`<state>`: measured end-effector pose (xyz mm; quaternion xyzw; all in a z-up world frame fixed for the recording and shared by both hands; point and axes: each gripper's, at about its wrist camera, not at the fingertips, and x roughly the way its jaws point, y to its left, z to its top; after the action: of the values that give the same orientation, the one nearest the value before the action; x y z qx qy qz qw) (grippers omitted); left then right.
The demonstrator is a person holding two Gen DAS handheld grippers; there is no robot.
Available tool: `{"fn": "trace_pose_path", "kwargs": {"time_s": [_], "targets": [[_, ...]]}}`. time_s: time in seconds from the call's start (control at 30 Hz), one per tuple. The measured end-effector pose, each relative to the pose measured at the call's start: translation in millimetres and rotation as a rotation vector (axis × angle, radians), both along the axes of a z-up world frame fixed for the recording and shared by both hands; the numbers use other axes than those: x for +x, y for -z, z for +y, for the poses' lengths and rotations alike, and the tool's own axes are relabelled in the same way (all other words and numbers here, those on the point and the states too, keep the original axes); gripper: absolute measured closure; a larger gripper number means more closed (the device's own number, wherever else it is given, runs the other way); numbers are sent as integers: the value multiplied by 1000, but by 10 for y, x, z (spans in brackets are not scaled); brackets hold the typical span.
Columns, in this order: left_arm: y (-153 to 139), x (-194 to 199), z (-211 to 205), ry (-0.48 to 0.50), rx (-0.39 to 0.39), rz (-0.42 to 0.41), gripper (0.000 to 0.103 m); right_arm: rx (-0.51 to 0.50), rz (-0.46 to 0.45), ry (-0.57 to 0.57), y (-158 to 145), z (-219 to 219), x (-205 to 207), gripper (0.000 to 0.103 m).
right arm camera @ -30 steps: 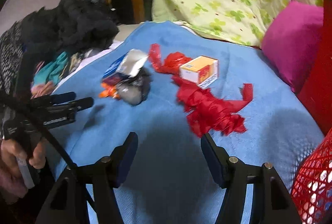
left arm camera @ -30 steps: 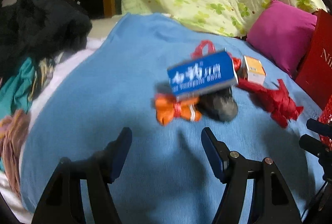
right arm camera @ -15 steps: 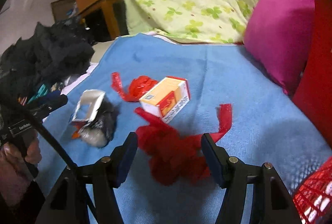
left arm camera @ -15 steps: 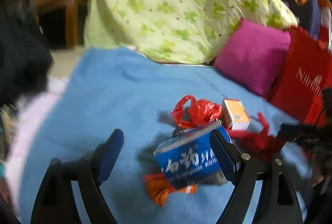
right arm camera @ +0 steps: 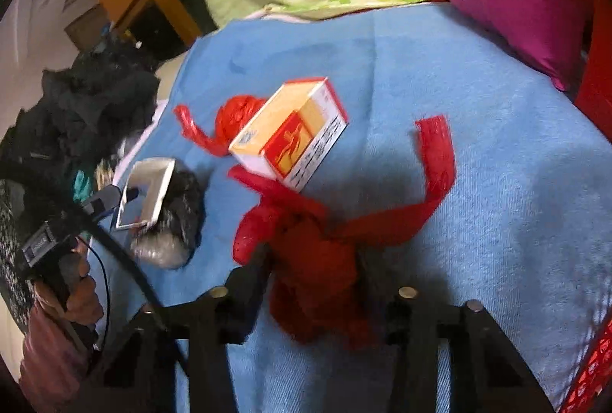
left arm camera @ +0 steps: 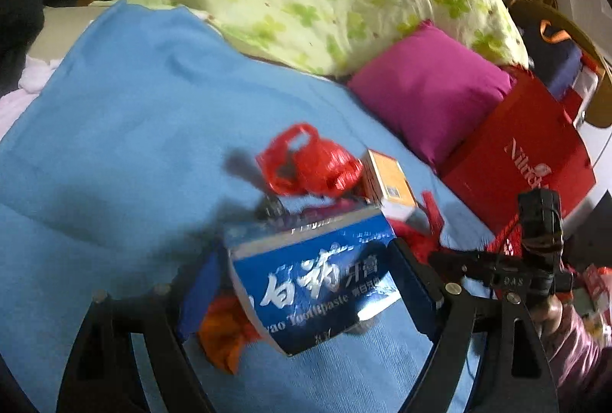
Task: Collect trash
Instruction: 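Grasp the blue toothpaste box with left tool while right tool grasps red ribbon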
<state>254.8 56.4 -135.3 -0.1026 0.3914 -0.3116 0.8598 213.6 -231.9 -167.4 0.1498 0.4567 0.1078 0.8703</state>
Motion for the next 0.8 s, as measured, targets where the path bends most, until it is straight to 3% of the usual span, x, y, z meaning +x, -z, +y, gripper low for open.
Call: {"fn": "trace_pose_path", "kwargs": {"time_s": [0.13,0.23,0.3,0.37,0.53,0.7,0.8], "targets": [[-15,-225,-101,27,33,-7,18,7,-3,-11,-28,-5,-39,62],[-123,-443,-220,36,84,-96,20,8,-13,-21,-69,-1,-90,63],[-165,-553,-235,18,67,-125,25,4,-25,-30,-111,15,-135,63],[-169,-634,-262,4,63,-136,41,3,-32,-36,-140,23,-175,63],[-114,-828,-343,2,53,-124,62,0,-37,-42,-195,6,-249,63],[-136,-1178,-347,5,54,-123,62,19,-49,-48,-253,-66,-298,63],[-177,-1309,-304,-62,112,-141,42,26,-48,-56,-276,-71,-306,63]]}}
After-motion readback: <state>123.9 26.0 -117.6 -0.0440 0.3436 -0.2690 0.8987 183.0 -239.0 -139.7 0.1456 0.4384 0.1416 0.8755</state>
